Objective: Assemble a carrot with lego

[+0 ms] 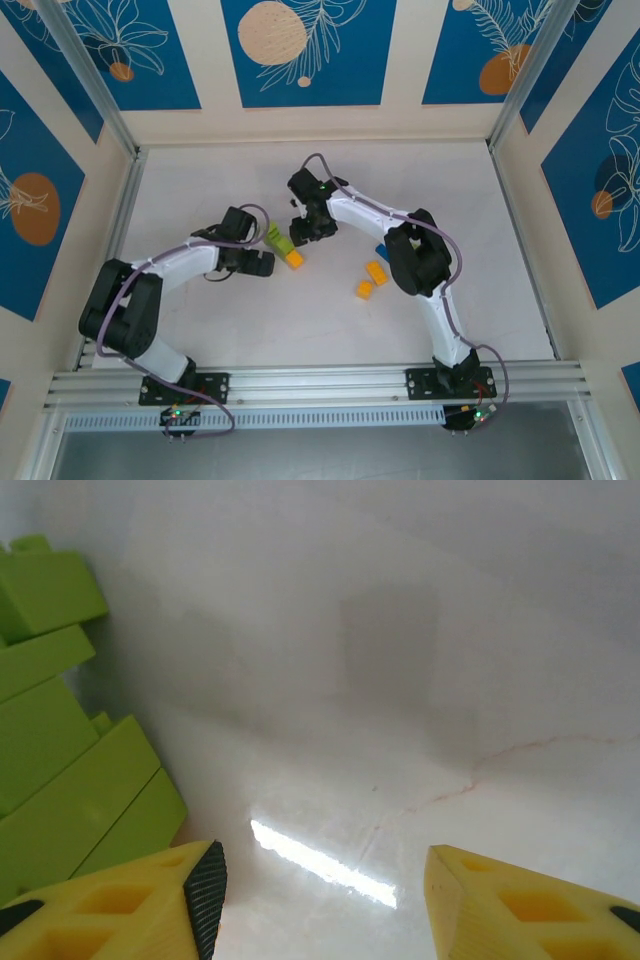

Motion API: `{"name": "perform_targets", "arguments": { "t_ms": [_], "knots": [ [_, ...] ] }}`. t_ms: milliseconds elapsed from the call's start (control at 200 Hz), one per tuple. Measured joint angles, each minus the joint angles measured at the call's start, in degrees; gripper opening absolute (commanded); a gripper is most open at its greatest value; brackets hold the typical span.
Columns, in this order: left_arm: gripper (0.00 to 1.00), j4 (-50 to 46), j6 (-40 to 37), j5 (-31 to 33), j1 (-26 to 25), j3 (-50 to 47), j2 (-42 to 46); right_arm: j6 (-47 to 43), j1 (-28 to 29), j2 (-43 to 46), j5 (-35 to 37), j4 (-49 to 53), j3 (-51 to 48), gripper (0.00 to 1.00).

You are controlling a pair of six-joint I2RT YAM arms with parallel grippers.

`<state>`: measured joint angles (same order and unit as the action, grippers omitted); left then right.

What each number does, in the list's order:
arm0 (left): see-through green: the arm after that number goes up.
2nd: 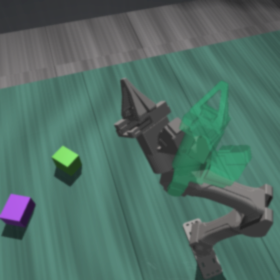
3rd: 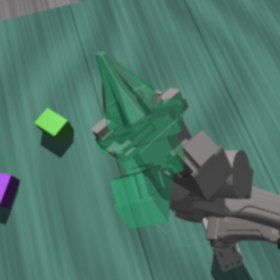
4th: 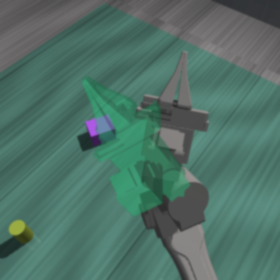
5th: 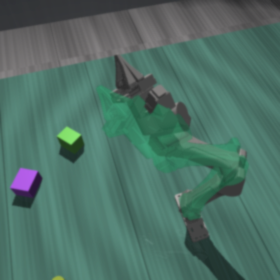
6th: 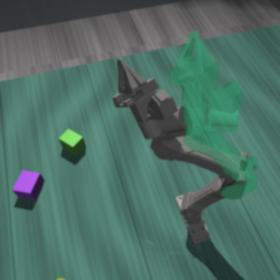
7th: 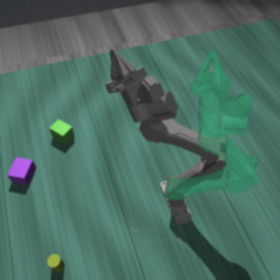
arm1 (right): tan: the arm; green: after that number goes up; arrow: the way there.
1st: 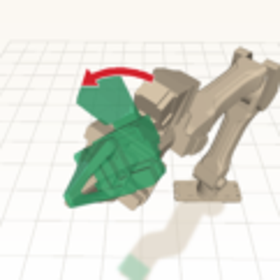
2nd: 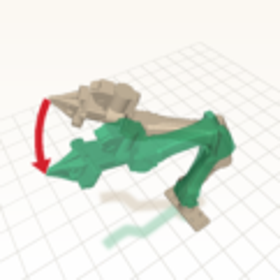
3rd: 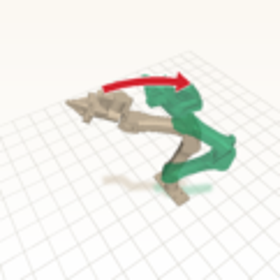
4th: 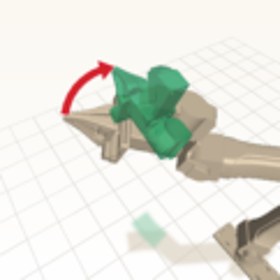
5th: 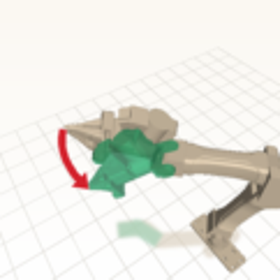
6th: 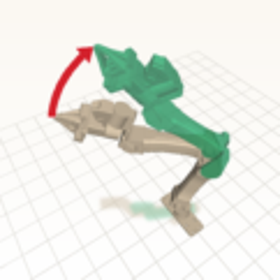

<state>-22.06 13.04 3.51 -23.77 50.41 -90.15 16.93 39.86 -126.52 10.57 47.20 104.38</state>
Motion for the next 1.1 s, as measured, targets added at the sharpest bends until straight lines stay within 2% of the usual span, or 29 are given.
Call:
{"name": "perform_targets", "arguments": {
  "t_ms": [340, 560, 670, 930, 1100],
  "knots": [
    [0.99, -0.33, 0.02, 1.33, 0.04, 1.7, -0.09, 0.22, 1.73, 3.8, -0.31, -1.6, -3.02, 0.57],
    [0.99, -6.78, 0.13, 2.25, 0.37, 3.1, 16.55, -1.66, 1.84, 12.15, -3.65, -4.59, -10.69, 0.61],
    [0.99, -7.96, 0.13, 2.16, 1.75, 4.98, 21.24, -4.02, 2.34, 14.23, -6.6, -5.31, -10.95, 0.66],
    [0.99, -9.25, 0.0, -2.69, 10.05, 1.16, 21.9, -7.78, 4.83, 8.85, -9.33, -4.0, -3.91, 0.7],
    [0.99, -9.94, -0.09, -4.94, 11.5, 0.72, 23.08, -9.29, 5.57, 2.99, -9.07, -1.99, 2.19, 0.7]
  ]
}}
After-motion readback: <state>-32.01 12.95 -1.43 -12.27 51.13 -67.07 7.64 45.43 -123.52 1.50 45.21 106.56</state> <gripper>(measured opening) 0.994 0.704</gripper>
